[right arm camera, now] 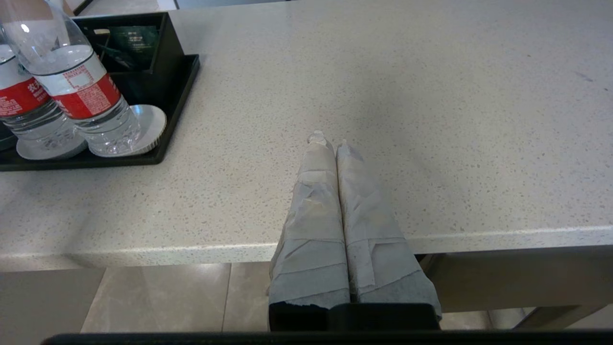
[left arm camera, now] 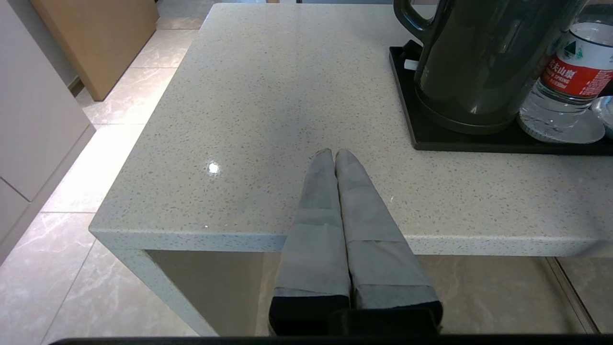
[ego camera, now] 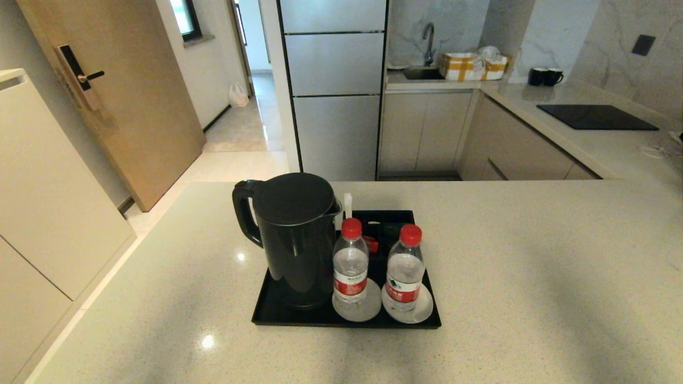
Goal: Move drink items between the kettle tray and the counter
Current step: Pick up the bottled water
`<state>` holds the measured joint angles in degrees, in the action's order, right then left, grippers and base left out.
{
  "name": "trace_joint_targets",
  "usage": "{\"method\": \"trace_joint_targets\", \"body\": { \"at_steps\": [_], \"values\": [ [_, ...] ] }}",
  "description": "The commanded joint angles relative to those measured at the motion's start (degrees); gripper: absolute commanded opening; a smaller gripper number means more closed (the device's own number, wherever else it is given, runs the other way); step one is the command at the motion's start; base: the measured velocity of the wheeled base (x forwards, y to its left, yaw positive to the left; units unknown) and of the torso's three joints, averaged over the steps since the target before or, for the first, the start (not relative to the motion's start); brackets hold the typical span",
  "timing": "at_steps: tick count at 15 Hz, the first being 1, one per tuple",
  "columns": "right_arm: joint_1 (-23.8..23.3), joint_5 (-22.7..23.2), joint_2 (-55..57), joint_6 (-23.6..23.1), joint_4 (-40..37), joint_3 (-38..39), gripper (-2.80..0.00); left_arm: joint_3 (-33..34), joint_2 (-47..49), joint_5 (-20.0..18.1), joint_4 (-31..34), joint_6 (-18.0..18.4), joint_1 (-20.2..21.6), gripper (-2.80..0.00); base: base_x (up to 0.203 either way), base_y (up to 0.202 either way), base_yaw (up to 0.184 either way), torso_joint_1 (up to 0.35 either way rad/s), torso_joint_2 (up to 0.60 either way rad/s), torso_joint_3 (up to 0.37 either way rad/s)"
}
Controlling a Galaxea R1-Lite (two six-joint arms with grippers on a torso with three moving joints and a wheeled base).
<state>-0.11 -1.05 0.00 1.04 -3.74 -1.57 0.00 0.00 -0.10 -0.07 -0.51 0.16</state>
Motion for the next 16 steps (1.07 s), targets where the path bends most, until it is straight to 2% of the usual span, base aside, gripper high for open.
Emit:
{"method": "trace_joint_targets", "body": {
  "at_steps": [1, 13, 14, 16],
  "values": [
    [0.02, -0.01, 0.0, 0.02, -0.12, -0.1, -2.8, 0.0, 0.09, 0.01, -0.01, -0.02, 0.02, -2.8, 0.0, 0.0, 0.0, 0.0, 0.0, 0.0],
    [0.02, -0.18, -0.09, -0.11, -1.03, -0.57, -2.8, 0.0, 0.09, 0.01, -0.01, -0.02, 0.0, -2.8, 0.0, 0.0, 0.0, 0.0, 0.0, 0.0],
    [0.02, -0.2, 0.31, -0.12, -1.26, -1.6, -2.8, 0.0, 0.09, 0.01, -0.01, -0.02, 0.02, -2.8, 0.0, 0.0, 0.0, 0.0, 0.0, 0.0],
    [0.09, 0.0, 5.89, 1.58, -2.09, -9.66, -2.8, 0.0, 0.09, 0.01, -0.01, -0.02, 0.02, -2.8, 0.0, 0.0, 0.0, 0.0, 0.0, 0.0]
  ]
}}
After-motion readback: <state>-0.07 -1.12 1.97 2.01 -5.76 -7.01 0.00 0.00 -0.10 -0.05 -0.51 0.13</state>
